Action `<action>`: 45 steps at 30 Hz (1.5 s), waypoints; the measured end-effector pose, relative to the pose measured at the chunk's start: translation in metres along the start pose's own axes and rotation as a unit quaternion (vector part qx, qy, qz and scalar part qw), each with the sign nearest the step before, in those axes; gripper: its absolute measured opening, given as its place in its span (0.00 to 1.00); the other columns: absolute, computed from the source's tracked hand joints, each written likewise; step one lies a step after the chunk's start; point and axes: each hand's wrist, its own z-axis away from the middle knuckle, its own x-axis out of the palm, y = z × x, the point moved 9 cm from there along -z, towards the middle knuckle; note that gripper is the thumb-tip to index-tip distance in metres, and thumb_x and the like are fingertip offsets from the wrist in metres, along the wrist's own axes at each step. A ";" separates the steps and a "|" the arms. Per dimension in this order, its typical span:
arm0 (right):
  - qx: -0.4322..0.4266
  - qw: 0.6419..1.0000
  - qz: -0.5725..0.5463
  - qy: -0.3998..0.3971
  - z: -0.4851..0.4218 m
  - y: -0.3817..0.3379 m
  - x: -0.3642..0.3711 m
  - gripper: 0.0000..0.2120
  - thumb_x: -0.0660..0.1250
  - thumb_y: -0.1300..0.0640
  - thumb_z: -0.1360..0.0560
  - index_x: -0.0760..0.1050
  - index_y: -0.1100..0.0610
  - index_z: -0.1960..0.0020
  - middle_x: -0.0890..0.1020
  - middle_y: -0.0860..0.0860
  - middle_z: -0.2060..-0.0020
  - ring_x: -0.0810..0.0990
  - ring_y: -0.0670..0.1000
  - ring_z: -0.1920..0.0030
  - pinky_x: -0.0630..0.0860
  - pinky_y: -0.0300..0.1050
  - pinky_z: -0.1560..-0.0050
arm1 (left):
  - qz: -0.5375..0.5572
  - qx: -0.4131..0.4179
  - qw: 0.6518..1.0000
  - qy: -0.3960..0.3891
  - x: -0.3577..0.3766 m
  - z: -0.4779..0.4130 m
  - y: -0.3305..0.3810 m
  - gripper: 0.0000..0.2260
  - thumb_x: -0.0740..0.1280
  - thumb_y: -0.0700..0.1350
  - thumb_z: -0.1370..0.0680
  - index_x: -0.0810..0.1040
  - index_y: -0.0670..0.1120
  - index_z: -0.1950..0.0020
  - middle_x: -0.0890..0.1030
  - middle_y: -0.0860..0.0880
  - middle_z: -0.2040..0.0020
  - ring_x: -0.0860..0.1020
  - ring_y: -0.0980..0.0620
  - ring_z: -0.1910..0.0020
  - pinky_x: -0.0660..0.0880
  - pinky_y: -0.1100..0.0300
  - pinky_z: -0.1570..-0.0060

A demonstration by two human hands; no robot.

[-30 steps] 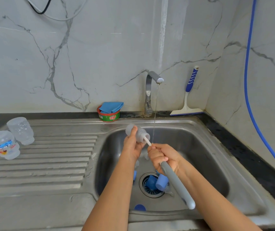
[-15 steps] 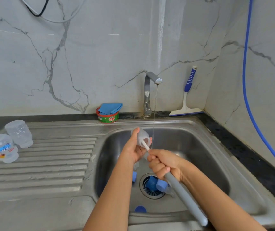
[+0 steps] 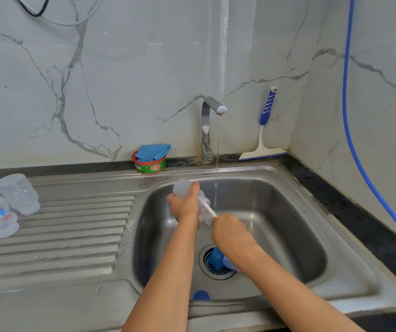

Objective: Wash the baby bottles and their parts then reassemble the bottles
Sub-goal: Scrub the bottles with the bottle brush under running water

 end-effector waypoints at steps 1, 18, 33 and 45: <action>-0.007 1.000 0.016 -0.009 -0.001 0.000 0.003 0.14 0.52 0.65 0.20 0.71 0.63 0.38 0.75 0.55 0.54 0.79 0.55 0.50 0.69 0.41 0.60 | 0.002 -0.017 1.000 -0.015 0.002 0.000 -0.003 0.28 0.74 0.53 0.30 0.67 0.44 0.36 0.76 0.42 0.44 0.80 0.44 0.53 0.81 0.49 0.54; 0.166 0.570 -0.708 -0.383 0.021 -0.010 0.014 0.22 0.55 0.53 0.20 0.65 0.56 0.71 0.61 0.45 0.82 0.59 0.41 0.86 0.54 0.30 0.88 | 0.180 -0.110 0.953 -0.217 0.037 0.022 0.004 0.18 0.69 0.51 0.23 0.72 0.40 0.41 0.79 0.38 0.46 0.81 0.44 0.53 0.81 0.53 0.57; 0.116 0.826 -0.482 -0.267 0.022 0.005 0.019 0.11 0.55 0.50 0.18 0.72 0.53 0.41 0.78 0.56 0.61 0.82 0.57 0.62 0.82 0.54 0.64 | 0.229 -0.031 0.970 -0.074 0.008 0.001 0.020 0.22 0.69 0.50 0.23 0.69 0.41 0.34 0.78 0.40 0.42 0.80 0.48 0.53 0.78 0.59 0.70; 0.072 0.937 -0.319 -0.125 0.000 0.014 -0.002 0.16 0.49 0.49 0.19 0.66 0.56 0.59 0.67 0.50 0.73 0.64 0.48 0.77 0.61 0.38 0.78 | 0.224 -0.026 0.961 -0.161 0.026 0.003 0.024 0.22 0.68 0.49 0.22 0.68 0.41 0.33 0.78 0.38 0.41 0.81 0.45 0.52 0.81 0.55 0.64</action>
